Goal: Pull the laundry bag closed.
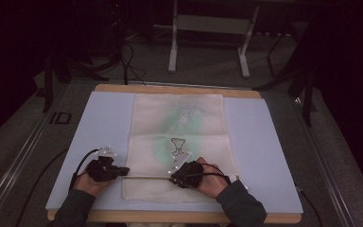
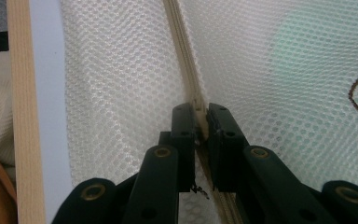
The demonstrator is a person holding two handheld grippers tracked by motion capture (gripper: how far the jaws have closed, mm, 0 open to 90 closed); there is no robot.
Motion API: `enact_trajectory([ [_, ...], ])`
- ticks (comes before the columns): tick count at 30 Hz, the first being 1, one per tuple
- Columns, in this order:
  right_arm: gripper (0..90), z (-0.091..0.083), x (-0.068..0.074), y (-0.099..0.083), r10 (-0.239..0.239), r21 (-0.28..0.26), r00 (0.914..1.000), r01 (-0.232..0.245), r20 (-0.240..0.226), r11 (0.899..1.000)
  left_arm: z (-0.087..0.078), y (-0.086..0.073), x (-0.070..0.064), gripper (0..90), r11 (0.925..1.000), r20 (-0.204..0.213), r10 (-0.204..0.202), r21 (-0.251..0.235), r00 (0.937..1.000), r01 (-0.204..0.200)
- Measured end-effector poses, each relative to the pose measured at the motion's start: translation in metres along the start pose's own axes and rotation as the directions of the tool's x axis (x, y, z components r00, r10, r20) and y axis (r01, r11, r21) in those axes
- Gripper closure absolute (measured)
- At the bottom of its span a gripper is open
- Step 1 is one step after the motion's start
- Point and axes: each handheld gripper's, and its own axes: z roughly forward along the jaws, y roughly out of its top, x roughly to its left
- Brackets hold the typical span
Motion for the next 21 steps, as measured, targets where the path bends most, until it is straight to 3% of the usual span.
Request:
enact_trajectory([
  [21,82.1,-0.011,-0.002,-0.009,0.003,0.011,0.9999,-0.003,0.016,1.0,0.0,0.0,0.0,90.0,1.0,0.0,-0.002,0.0,1.0,0.002],
])
